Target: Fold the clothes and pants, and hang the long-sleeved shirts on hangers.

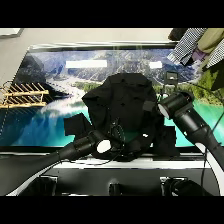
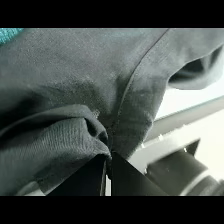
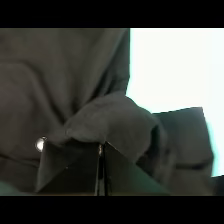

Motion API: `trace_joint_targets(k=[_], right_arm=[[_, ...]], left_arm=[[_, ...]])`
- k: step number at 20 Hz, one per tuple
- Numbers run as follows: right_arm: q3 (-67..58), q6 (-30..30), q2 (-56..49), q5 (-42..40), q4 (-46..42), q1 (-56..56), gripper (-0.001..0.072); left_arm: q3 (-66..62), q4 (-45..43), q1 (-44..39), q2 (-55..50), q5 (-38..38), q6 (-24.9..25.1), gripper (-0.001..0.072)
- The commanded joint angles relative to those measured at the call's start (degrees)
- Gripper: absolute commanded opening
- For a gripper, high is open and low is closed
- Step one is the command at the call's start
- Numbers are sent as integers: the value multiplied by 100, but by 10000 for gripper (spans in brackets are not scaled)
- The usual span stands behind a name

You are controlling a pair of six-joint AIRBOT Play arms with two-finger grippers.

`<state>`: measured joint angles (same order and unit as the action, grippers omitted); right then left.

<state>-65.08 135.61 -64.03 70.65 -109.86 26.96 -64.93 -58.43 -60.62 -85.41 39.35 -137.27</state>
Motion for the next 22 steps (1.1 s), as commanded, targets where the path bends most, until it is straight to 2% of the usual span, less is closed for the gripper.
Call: trace_joint_targets(k=[1, 3, 4, 5, 6, 7, 8, 9, 12, 15, 16, 20, 22], right_arm=[[28, -245, -330, -433, 1241, -433, 32], [28, -361, -426, -328, 1655, -415, 59], [26, -437, -435, -240, 1801, -415, 198], [-4, -476, -409, -61, 1808, -424, 383], [-81, -658, -337, 223, 1810, -501, 431], [-177, -859, -210, 553, 1812, -636, 436], [-260, -1067, 22, 872, 1805, -850, 464], [-293, -1169, 313, 1117, 1808, -1134, 490], [-247, -1370, 1244, 1867, 1888, -2277, 493], [431, -1480, 1971, 2240, 3049, -3106, 515], [844, -1322, 2194, 2181, 3484, -3134, 556], [2680, -579, 2828, 1180, 4959, -3134, 570], [3392, -393, 2911, 713, 5464, -3132, 570]], left_arm=[[-4, 63, 87, -219, -260, 127, 23], [-11, 63, 125, -225, -354, 413, 24], [-11, 63, 140, -221, -345, 492, 31], [-11, 61, 164, -216, -321, 490, 120], [-11, 61, 201, -203, -310, 492, 292], [-11, 61, 254, -181, -282, 555, 428], [-11, 61, 321, -140, -223, 710, 510], [-11, 37, 404, -79, -142, 953, 561], [-11, -195, 782, 195, 184, 1838, 560], [-11, -551, 1241, 527, 472, 2728, 560], [-13, -599, 1386, 612, 511, 3067, 560], [-11, -614, 1891, 739, 527, 4317, 558], [-11, -616, 2048, 734, 525, 4500, 556]])
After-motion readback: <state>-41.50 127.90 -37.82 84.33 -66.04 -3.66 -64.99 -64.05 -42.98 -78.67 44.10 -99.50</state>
